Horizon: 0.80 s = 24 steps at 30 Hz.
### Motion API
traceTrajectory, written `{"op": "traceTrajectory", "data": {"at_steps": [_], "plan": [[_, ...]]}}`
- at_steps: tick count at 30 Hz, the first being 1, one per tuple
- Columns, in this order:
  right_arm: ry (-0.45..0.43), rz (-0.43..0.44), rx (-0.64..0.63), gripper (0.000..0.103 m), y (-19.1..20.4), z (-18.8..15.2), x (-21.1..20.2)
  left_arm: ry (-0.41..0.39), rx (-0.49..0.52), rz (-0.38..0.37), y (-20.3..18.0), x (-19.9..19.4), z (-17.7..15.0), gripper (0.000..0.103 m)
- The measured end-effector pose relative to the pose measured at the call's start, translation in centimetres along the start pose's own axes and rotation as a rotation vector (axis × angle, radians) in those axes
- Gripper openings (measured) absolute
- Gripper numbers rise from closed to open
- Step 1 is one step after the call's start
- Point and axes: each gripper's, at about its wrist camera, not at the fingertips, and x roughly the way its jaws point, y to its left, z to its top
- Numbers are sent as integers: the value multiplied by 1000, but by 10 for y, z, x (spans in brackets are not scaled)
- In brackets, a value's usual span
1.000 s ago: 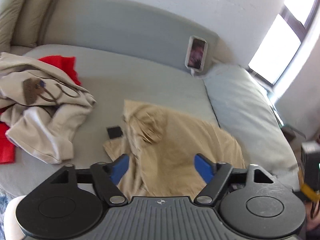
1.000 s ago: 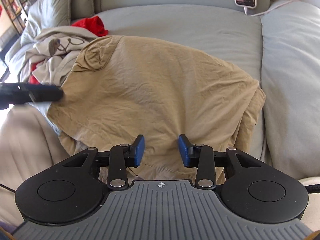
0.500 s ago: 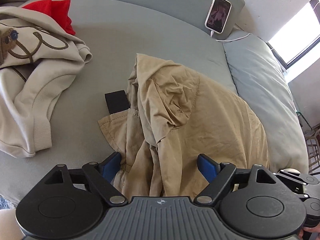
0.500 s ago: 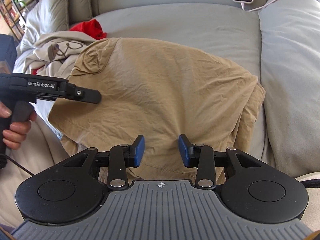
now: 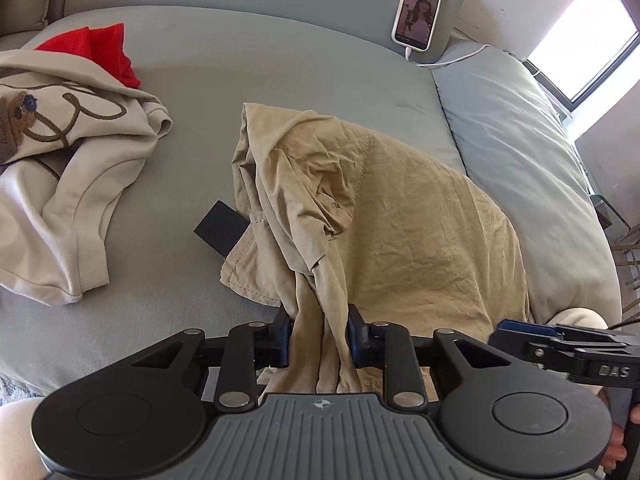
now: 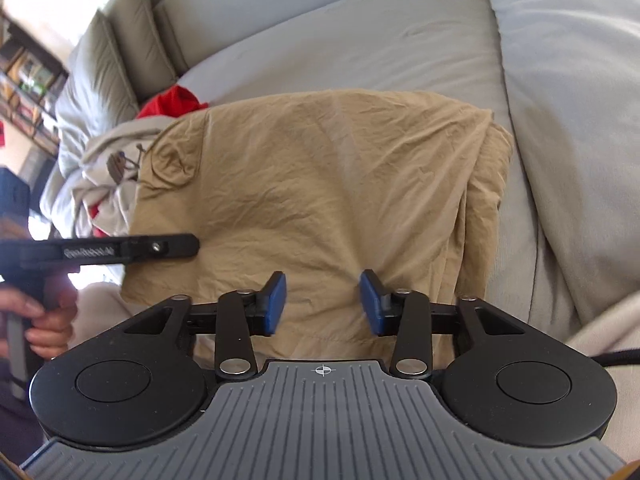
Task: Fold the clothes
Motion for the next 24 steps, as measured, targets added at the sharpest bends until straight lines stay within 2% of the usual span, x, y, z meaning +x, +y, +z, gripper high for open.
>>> {"op": "traceTrajectory", "data": {"at_steps": [1,3,5,7,8,10,12,14,15,17,18,19,21,24], "plan": [[-2,20,35,57,-1,-2,-7,0,-8,-2,2,1,-1,24],[-35,44,83,58,-4,-5,-25,1,-27,-9,6,4,-1,24],[-133,-22,84,64,-9,-6,-46,2,-26,-7,6,5,0,24],[-226,-143,82,83,-16,-2,-58,4,-17,2,4,5,0,25],[-234,-182,91,84,-22,2,-58,4,-12,7,3,6,0,25],[-163,-201,138,84,-39,12,-43,2,-12,9,3,6,-1,25],[-84,-183,188,83,-51,18,-21,-1,-23,7,4,6,-2,26],[-54,-170,181,81,-53,12,-1,-4,-29,5,5,5,-3,26],[-76,-184,130,78,-47,9,3,-5,-31,5,5,5,-3,26],[-105,-220,13,65,-32,4,6,-5,-32,7,5,5,-3,26],[-115,-203,-26,38,-27,4,5,-3,-33,10,4,5,-2,26],[-110,-197,-41,17,-23,7,4,-1,-38,12,3,5,-3,26],[-96,-187,-69,10,-15,13,3,0,-59,11,3,2,-4,26],[-117,-240,-168,7,1,29,3,-15,-134,-29,6,-8,-14,25]]}}
